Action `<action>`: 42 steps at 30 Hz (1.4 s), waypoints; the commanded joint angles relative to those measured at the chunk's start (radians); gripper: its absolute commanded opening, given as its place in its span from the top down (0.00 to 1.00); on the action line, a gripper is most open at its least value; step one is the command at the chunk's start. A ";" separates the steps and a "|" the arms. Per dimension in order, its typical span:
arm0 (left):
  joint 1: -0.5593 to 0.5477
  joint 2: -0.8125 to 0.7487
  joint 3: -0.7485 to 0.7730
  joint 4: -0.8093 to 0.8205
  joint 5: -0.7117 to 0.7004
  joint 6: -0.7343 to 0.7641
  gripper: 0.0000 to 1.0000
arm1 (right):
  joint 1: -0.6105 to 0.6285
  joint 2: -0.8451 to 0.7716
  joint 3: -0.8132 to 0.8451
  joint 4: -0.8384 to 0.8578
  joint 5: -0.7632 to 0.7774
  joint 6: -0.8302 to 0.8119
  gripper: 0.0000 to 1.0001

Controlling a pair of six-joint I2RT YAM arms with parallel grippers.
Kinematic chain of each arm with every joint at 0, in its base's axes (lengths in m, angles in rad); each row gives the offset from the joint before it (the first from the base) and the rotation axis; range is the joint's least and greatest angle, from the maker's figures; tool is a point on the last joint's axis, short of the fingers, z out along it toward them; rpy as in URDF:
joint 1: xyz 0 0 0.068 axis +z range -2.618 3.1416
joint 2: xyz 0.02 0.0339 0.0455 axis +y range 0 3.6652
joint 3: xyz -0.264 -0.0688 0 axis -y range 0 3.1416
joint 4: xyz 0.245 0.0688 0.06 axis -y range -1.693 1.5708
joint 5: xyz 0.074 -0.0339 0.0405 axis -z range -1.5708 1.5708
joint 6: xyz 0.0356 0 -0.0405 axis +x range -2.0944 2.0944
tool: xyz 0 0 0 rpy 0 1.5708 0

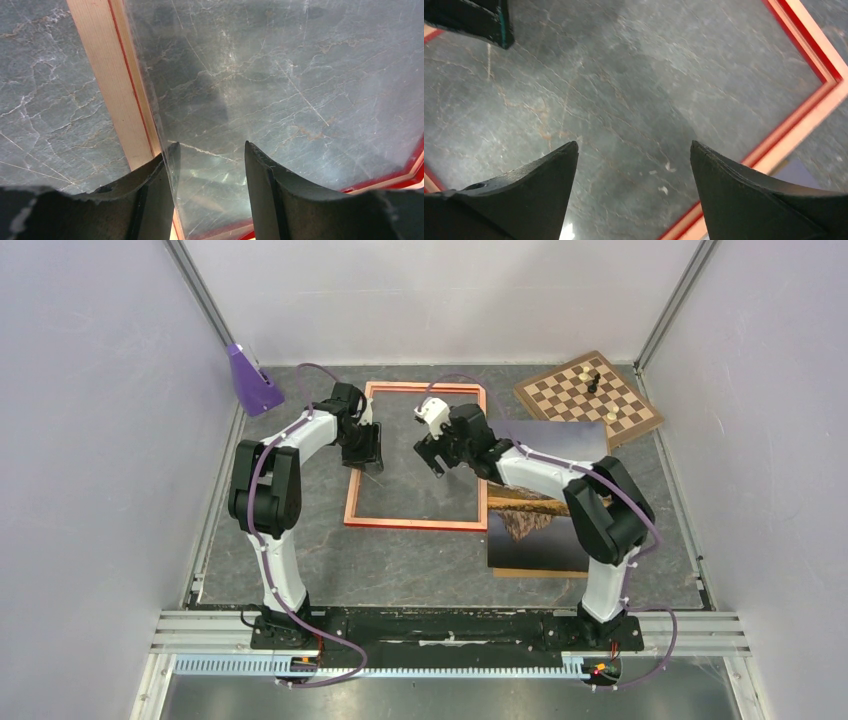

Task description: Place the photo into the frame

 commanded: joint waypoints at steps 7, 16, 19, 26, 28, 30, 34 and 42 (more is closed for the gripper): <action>-0.007 0.014 0.016 -0.003 0.022 0.054 0.44 | 0.071 0.174 0.217 -0.047 -0.049 -0.033 0.14; -0.007 0.020 0.009 0.001 0.026 0.054 0.44 | 0.089 0.301 0.348 -0.053 -0.135 0.012 0.14; -0.007 0.023 0.010 0.001 0.029 0.054 0.44 | 0.091 0.325 0.364 -0.055 -0.139 0.013 0.14; -0.007 0.019 0.005 0.001 0.032 0.054 0.44 | 0.091 0.353 0.368 -0.040 -0.142 0.019 0.15; -0.007 0.021 0.005 0.001 0.033 0.054 0.44 | 0.091 0.361 0.375 -0.037 -0.146 0.022 0.15; -0.007 0.021 0.005 0.001 0.034 0.054 0.44 | 0.091 0.369 0.381 -0.037 -0.147 0.025 0.15; -0.007 0.021 0.003 0.001 0.034 0.054 0.44 | 0.091 0.374 0.377 -0.035 -0.144 0.027 0.15; -0.007 0.016 -0.001 0.002 0.034 0.057 0.44 | 0.092 0.373 0.350 -0.028 -0.130 0.023 0.15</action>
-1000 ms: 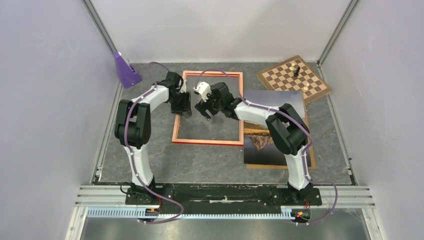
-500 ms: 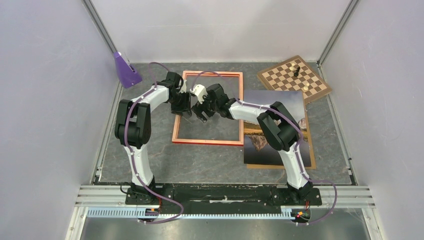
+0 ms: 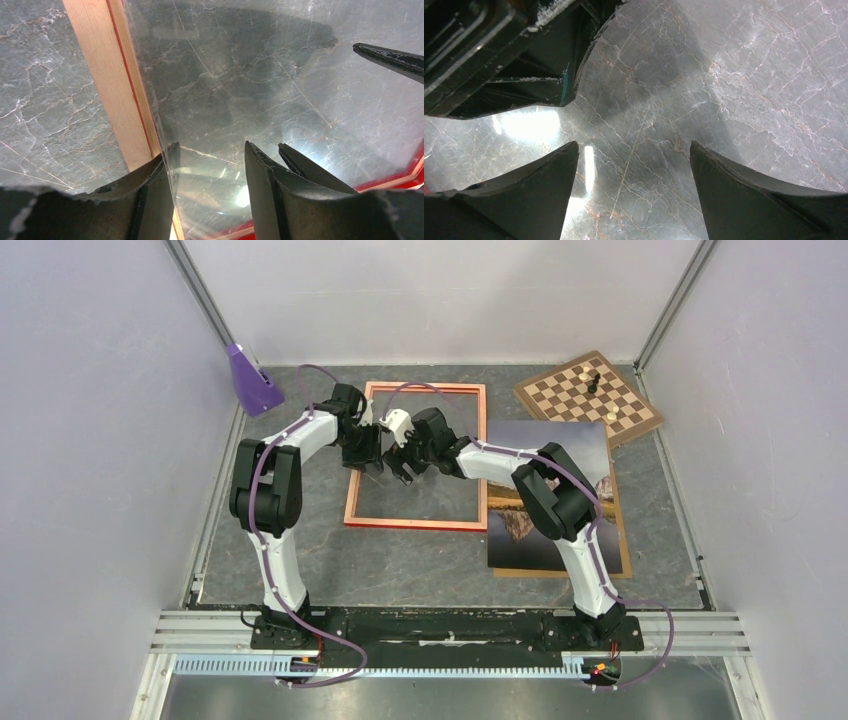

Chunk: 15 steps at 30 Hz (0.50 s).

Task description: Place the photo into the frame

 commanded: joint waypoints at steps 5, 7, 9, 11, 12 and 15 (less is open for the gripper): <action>-0.008 0.001 -0.003 -0.002 0.023 0.060 0.44 | 0.001 0.001 -0.008 0.034 0.012 -0.005 0.15; -0.009 -0.003 -0.005 -0.002 0.021 0.062 0.44 | 0.000 -0.001 -0.017 0.035 0.015 -0.007 0.15; -0.008 -0.008 -0.006 -0.003 0.017 0.063 0.44 | -0.002 -0.002 -0.026 0.039 0.017 -0.007 0.16; -0.008 -0.012 -0.008 -0.004 0.009 0.066 0.44 | -0.004 -0.003 -0.038 0.043 0.020 -0.007 0.16; -0.008 -0.015 -0.008 -0.008 0.006 0.066 0.44 | -0.006 -0.002 -0.041 0.044 0.021 -0.006 0.16; -0.008 -0.024 -0.010 -0.011 -0.003 0.069 0.43 | -0.008 -0.005 -0.053 0.047 0.020 -0.007 0.16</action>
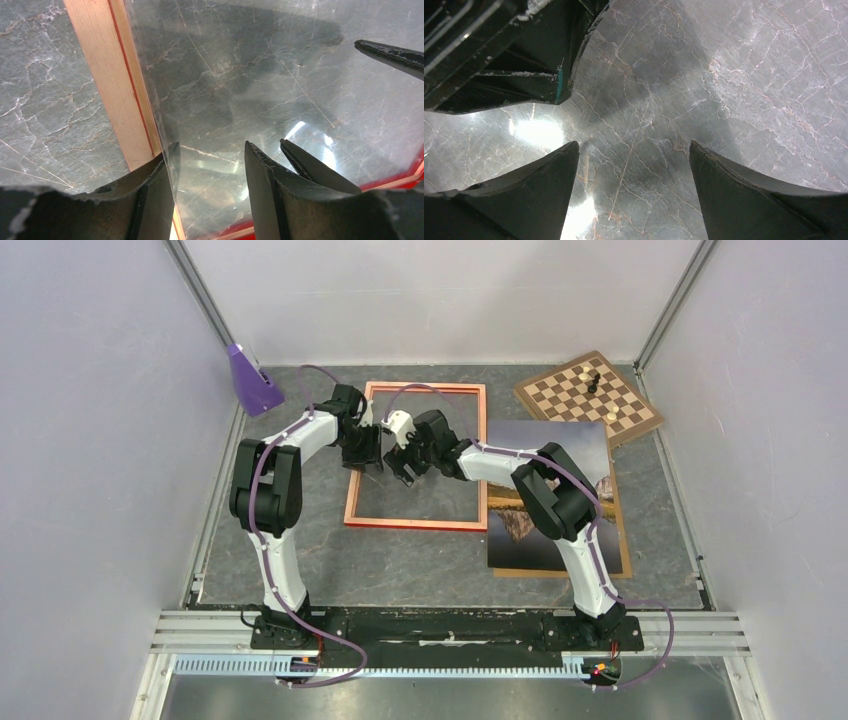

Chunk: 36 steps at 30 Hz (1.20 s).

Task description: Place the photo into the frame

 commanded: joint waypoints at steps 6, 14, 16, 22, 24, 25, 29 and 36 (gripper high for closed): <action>-0.008 -0.046 -0.009 -0.020 -0.026 0.080 0.33 | -0.012 -0.007 -0.042 0.018 0.017 -0.006 0.16; -0.008 -0.074 0.000 -0.039 -0.050 0.091 0.33 | -0.018 -0.011 -0.049 0.019 0.019 -0.006 0.16; -0.008 -0.084 0.003 -0.044 -0.056 0.096 0.33 | -0.021 -0.013 -0.050 0.019 0.019 -0.006 0.16; -0.008 -0.110 0.016 -0.073 -0.086 0.112 0.33 | -0.023 -0.014 -0.053 0.019 0.019 -0.008 0.16; -0.008 -0.118 0.021 -0.081 -0.095 0.117 0.33 | -0.024 -0.017 -0.056 0.019 0.019 -0.008 0.16; -0.008 -0.120 0.023 -0.084 -0.099 0.119 0.33 | -0.024 -0.017 -0.057 0.019 0.019 -0.008 0.16; -0.008 -0.138 0.031 -0.100 -0.113 0.123 0.33 | -0.024 -0.016 -0.057 0.019 0.016 -0.009 0.16; -0.007 -0.176 0.042 -0.116 -0.133 0.136 0.33 | -0.024 -0.018 -0.053 0.019 0.018 -0.012 0.16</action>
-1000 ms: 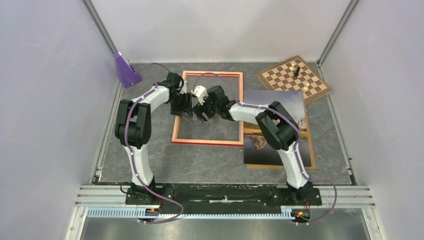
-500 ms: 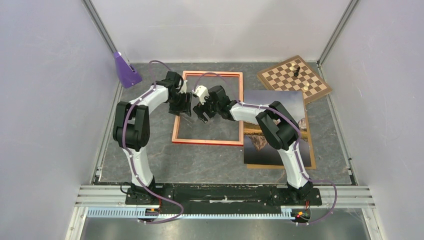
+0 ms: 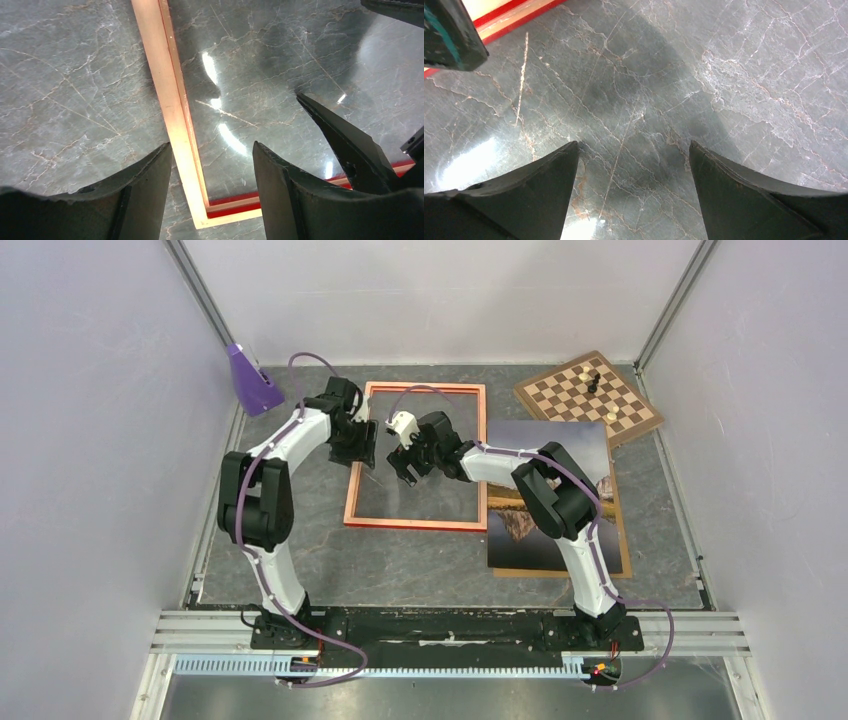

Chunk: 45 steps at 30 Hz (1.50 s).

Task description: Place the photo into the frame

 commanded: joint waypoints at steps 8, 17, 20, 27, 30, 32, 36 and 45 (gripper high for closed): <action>0.005 -0.078 0.033 -0.001 -0.017 0.050 0.33 | -0.008 -0.056 0.012 -0.047 0.026 -0.024 0.11; 0.021 -0.151 -0.001 0.028 -0.015 0.058 0.31 | -0.006 -0.190 0.037 -0.091 0.053 -0.045 0.02; 0.032 -0.188 0.002 0.027 -0.020 0.068 0.30 | -0.007 -0.248 0.030 -0.130 0.059 -0.051 0.02; 0.041 -0.284 0.003 0.024 -0.028 0.085 0.25 | -0.038 -0.420 -0.041 -0.187 0.145 -0.057 0.02; 0.041 -0.309 -0.007 0.022 -0.018 0.086 0.23 | -0.090 -0.504 -0.101 -0.200 0.162 -0.029 0.02; 0.041 -0.325 -0.023 0.023 -0.011 0.085 0.23 | -0.139 -0.574 -0.165 -0.201 0.152 -0.011 0.02; 0.041 -0.364 -0.072 0.040 0.008 0.085 0.21 | -0.244 -0.721 -0.327 -0.211 0.149 -0.031 0.02; 0.041 -0.407 -0.151 0.076 0.121 0.151 0.16 | -0.562 -1.035 -0.671 -0.270 0.113 -0.079 0.02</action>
